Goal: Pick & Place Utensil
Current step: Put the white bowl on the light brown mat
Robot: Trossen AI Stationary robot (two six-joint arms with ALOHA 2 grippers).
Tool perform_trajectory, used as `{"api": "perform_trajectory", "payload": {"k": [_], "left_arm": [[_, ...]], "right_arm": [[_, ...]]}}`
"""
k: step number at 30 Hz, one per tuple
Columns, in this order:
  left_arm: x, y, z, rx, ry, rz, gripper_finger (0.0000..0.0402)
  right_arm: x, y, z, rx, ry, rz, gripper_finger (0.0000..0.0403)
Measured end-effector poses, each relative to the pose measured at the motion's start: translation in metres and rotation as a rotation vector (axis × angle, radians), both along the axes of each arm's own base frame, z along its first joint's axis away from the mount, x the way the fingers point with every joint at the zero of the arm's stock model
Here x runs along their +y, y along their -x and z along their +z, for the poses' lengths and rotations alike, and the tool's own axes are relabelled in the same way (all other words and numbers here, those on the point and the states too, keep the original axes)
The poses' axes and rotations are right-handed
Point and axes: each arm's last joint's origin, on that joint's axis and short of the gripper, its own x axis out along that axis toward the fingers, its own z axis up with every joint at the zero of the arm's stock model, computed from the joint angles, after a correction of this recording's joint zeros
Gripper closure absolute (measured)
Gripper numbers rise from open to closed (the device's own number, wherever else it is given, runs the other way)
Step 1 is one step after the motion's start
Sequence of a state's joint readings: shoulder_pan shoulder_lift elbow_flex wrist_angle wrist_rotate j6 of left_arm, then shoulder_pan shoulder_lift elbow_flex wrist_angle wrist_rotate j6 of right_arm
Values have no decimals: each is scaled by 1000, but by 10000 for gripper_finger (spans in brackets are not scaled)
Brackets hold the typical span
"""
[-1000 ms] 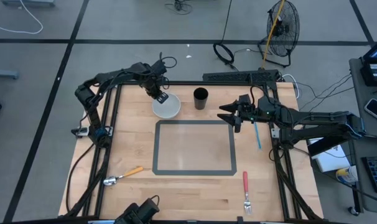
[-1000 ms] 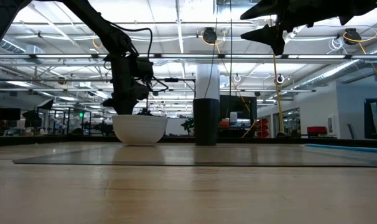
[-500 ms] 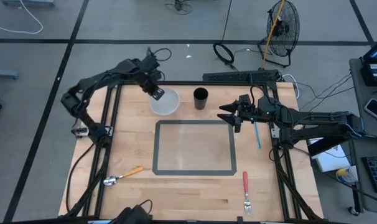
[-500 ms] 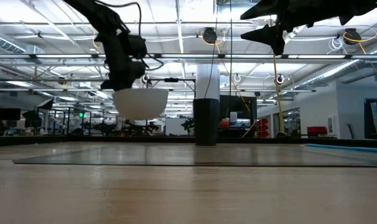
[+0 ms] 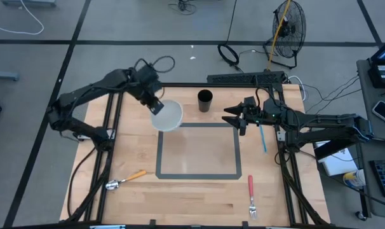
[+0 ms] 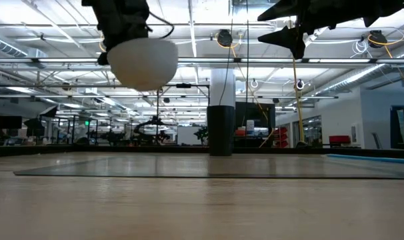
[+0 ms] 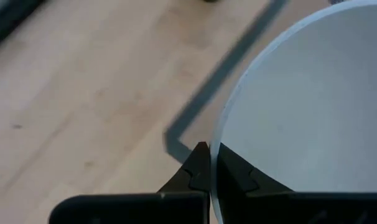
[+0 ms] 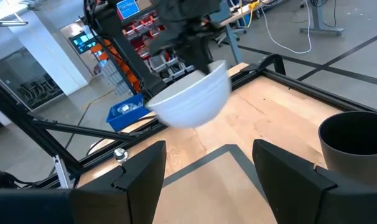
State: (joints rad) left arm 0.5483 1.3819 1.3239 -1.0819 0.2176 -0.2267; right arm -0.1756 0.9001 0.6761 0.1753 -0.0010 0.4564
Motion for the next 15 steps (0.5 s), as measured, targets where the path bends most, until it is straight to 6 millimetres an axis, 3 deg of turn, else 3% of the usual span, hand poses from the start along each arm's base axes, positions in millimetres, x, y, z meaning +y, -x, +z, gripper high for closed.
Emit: {"api": "perform_trajectory", "payload": {"k": [9,15], "left_arm": [[-57,-34,-4,-2,2,-90,396],[-78,-64,-19,-9,-7,-97,396]], "right_arm": [[0,0,0,1,8,1,165],[0,0,1,-6,29,4,165]]}}
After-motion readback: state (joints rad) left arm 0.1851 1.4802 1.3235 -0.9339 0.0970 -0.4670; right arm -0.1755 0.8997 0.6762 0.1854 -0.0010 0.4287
